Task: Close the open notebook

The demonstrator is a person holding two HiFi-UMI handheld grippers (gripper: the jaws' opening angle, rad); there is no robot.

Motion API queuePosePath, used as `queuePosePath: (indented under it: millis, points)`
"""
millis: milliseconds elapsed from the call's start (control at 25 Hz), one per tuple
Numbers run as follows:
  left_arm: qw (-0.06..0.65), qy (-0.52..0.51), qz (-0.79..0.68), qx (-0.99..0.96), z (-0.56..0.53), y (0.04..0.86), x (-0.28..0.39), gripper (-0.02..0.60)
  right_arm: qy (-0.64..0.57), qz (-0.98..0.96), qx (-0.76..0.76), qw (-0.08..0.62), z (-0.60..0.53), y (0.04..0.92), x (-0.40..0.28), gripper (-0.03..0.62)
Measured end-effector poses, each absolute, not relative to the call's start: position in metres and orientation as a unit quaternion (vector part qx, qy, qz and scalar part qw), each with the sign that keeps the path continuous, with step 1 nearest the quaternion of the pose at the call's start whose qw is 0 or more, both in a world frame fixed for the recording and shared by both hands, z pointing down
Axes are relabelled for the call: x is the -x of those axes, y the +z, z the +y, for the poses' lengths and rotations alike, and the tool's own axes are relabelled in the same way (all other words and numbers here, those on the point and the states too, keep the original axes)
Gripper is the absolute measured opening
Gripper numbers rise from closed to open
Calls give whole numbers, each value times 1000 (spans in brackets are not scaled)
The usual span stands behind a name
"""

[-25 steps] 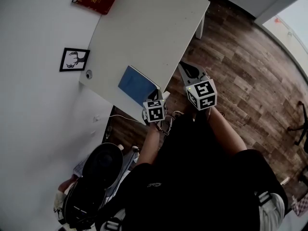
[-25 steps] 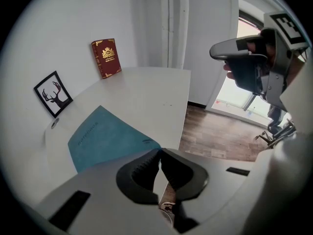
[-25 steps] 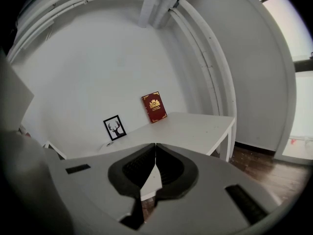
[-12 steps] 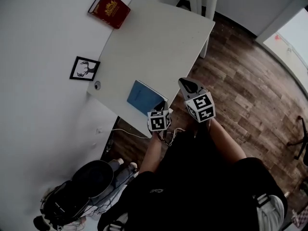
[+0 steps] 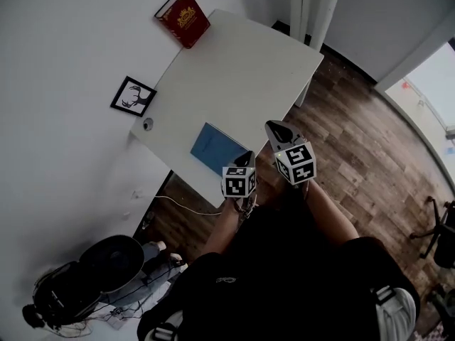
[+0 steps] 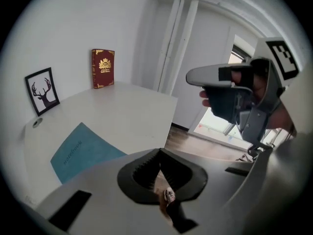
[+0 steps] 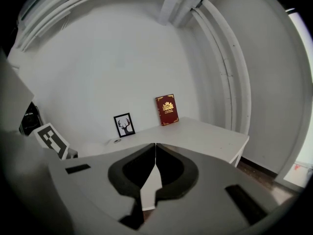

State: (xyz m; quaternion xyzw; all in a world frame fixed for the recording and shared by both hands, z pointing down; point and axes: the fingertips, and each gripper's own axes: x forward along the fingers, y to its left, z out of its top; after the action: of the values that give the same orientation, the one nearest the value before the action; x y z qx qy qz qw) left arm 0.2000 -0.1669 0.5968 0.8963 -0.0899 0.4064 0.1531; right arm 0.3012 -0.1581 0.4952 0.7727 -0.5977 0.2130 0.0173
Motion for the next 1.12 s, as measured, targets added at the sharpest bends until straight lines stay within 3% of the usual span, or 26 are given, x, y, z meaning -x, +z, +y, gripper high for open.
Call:
queuePosePath:
  millis: [480, 800, 1120]
  points:
    - [105, 156, -219, -957, -232, 459, -174, 3, 101, -661, -742, 41, -177, 434, -240, 23]
    - [99, 75, -250, -960, -250, 414, -139, 3, 22, -701, -706, 99, -200, 401, -191, 21]
    - [82, 68, -268, -957, -250, 401, -126, 3, 1, -717, -690, 103, -204, 391, -177, 21]
